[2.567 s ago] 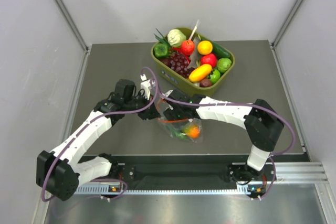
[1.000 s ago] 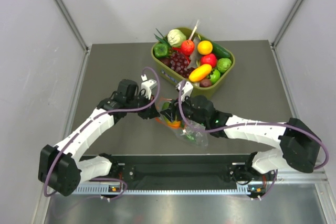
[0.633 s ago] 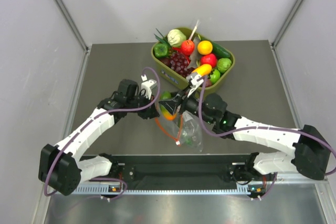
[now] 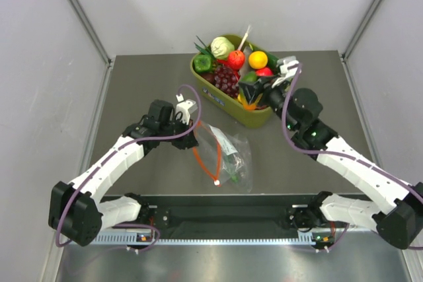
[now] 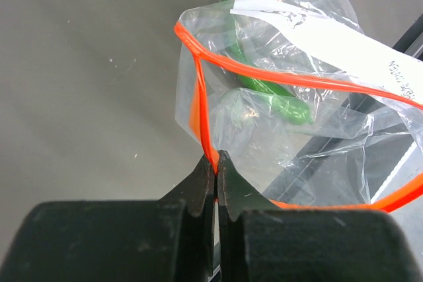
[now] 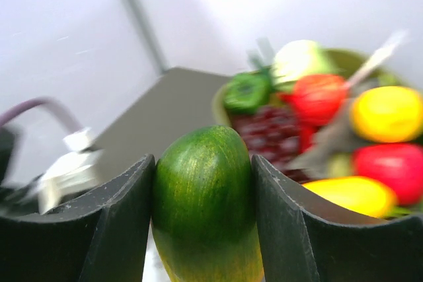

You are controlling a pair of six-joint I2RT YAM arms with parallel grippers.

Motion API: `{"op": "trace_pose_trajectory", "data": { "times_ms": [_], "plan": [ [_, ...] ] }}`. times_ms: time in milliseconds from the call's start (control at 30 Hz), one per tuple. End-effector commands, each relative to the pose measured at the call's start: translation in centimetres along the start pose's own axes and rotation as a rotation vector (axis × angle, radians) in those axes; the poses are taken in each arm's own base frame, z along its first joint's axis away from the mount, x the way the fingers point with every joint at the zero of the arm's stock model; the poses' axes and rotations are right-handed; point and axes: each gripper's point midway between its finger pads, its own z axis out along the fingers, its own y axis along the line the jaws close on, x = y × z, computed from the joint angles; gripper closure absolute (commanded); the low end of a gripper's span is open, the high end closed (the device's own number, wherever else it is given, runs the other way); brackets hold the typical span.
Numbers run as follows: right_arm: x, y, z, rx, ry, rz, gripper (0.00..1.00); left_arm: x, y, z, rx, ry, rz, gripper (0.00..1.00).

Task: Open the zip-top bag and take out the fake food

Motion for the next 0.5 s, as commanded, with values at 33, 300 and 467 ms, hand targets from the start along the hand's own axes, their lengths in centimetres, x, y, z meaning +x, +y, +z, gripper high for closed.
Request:
{"op": "trace_pose_trajectory", "data": {
  "times_ms": [33, 300, 467],
  "plan": [
    [-2.6, -5.1, 1.4, 0.144, -0.007, -0.102, 0.6, -1.6, -0.3, -0.7, -0.005, -0.045, 0.032, 1.0],
    [-2.6, -9.5, 5.1, 0.204, 0.006, -0.095, 0.61, -1.6, 0.0, -0.7, -0.017, -0.047, 0.035, 1.0],
    [-1.8, -10.5, 8.4, 0.196, 0.024, -0.079, 0.62, -1.5, 0.0, -0.7, -0.019, -0.044, 0.032, 1.0]
  ]
}}
